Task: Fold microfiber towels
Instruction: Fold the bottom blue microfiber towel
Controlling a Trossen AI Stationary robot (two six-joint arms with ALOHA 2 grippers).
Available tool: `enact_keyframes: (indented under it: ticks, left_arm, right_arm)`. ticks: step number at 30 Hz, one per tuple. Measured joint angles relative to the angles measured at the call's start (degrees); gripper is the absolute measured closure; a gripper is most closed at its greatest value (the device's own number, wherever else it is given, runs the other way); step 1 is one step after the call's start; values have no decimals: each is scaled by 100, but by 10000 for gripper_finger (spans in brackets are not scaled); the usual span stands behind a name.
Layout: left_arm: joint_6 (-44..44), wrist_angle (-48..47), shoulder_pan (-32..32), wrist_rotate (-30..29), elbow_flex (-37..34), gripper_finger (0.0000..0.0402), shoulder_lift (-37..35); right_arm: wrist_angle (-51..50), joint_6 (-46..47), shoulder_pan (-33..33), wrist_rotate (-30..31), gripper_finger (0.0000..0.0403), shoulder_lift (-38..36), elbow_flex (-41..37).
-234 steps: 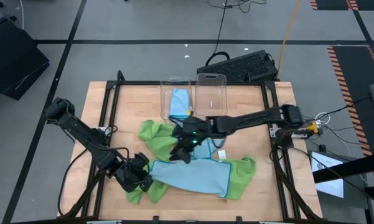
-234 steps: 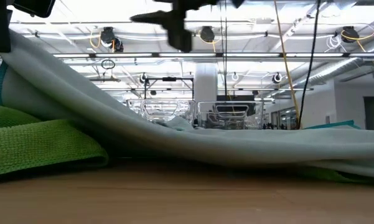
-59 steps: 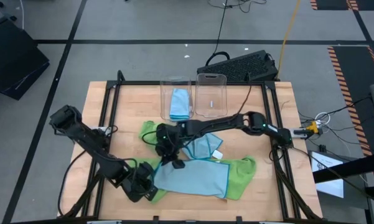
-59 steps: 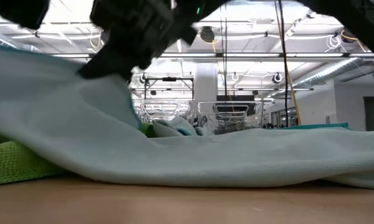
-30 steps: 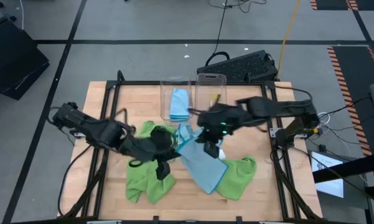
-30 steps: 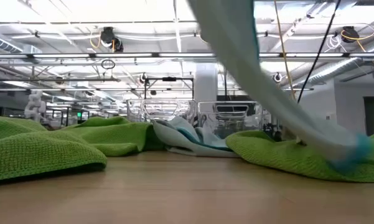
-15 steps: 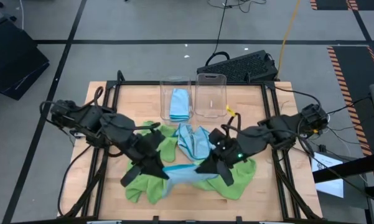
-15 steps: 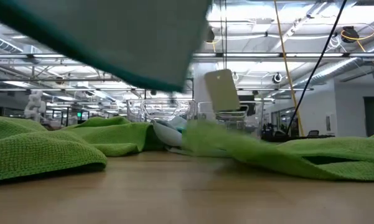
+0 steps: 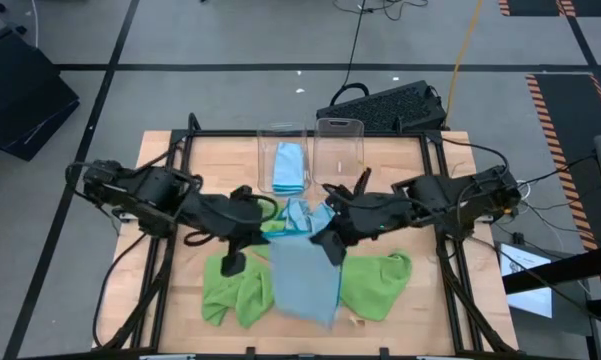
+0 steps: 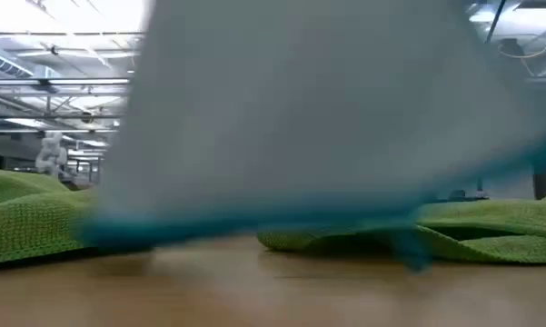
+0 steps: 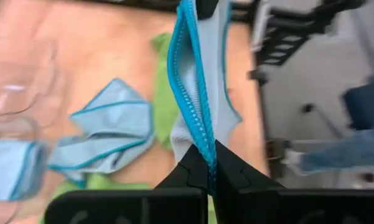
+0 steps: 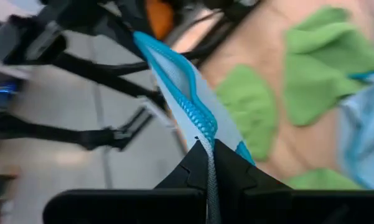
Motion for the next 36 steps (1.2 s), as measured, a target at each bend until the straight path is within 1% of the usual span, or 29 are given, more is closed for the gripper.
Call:
enact_keyframes:
  ticks: [4,6,9,15,20,24,26,31,36]
  left_arm:
    - [41,22,149,-369,-553,400,0]
    - [73,57,241,-465,-930,400,-2]
    - [73,96,367,-838,-1413,399,-2]
    - [117,307,656,-1578,-1936,398,-2]
    - [441,1175,994,-1603,-2653,399,-2]
    - [419,1869,1207,-1551,-3329,399,-2]
    - [323,2078,1287,-1535,-3548,399,0]
    - [394,2381,1455,-1389,-3697,399,0]
    - [446,2472,1607,-1364,-3507,398,-2]
  right_arm:
    - [-172,-222,-292,37,399,17,-411]
    - [-47,-405,-433,31,399,12,-694]
    - [117,-634,-637,35,399,13,-1144]
    - [722,-1079,-1083,47,399,11,-2072]
    - [1123,-1194,-1394,21,399,4,-2738]
    - [1372,-1204,-1551,25,399,2,-3241]
    - [1530,-1317,-1634,21,399,2,-3423]
    - [1676,-1822,-2001,-62,399,-14,-3546]
    - [1617,-2528,-2428,-235,399,-315,-3553]
